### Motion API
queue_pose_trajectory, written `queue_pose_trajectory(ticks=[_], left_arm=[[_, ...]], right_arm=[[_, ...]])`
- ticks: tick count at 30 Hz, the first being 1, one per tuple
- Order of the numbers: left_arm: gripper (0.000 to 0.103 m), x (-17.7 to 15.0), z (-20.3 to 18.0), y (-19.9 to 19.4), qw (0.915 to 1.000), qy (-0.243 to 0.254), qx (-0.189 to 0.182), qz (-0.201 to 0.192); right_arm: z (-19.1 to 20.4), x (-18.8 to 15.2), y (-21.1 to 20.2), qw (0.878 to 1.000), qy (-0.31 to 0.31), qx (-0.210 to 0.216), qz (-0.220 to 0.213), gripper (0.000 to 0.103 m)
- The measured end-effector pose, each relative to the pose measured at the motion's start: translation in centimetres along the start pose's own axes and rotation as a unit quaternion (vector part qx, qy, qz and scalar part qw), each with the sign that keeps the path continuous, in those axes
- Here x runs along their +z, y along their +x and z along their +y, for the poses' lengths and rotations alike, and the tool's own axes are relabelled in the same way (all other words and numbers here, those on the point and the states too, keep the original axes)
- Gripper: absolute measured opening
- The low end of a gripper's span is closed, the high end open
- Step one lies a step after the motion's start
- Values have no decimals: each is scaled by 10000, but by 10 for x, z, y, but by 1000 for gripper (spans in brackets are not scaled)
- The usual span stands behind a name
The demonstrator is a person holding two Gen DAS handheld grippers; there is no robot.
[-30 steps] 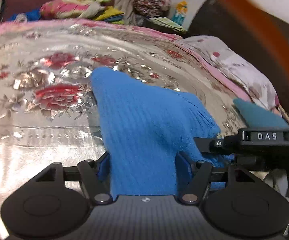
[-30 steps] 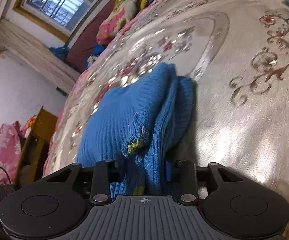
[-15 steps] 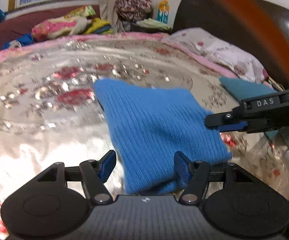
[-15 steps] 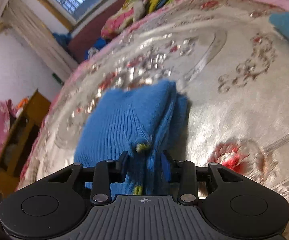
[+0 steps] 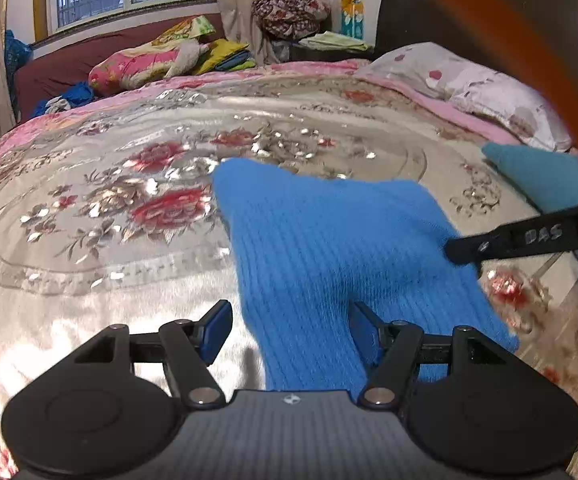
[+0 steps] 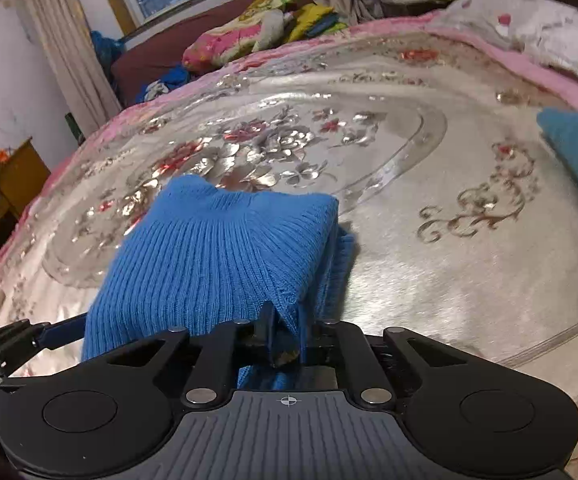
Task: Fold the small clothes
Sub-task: 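Press the folded edge down and open the right gripper, then pull the right gripper back from the folded sweater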
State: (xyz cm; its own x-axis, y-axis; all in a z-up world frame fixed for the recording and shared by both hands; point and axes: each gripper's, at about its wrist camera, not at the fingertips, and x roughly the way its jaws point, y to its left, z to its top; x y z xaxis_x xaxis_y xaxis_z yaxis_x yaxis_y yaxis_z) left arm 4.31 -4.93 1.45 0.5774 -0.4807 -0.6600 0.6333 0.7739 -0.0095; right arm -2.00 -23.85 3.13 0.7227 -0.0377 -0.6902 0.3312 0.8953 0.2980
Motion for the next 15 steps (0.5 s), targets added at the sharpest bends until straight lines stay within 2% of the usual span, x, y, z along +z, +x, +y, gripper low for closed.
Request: queue_pose_trajectory(ticks=[10,15], left_arm=[[71,-5,-13,-1,9992,166,306,205],[71,-5,-19,-8,9987,254,418,165]], right_arm=[[5,-15,-5,9973,-411,-609,-50,6],[7,-17,-13,9967,-442,-662,-139,6]])
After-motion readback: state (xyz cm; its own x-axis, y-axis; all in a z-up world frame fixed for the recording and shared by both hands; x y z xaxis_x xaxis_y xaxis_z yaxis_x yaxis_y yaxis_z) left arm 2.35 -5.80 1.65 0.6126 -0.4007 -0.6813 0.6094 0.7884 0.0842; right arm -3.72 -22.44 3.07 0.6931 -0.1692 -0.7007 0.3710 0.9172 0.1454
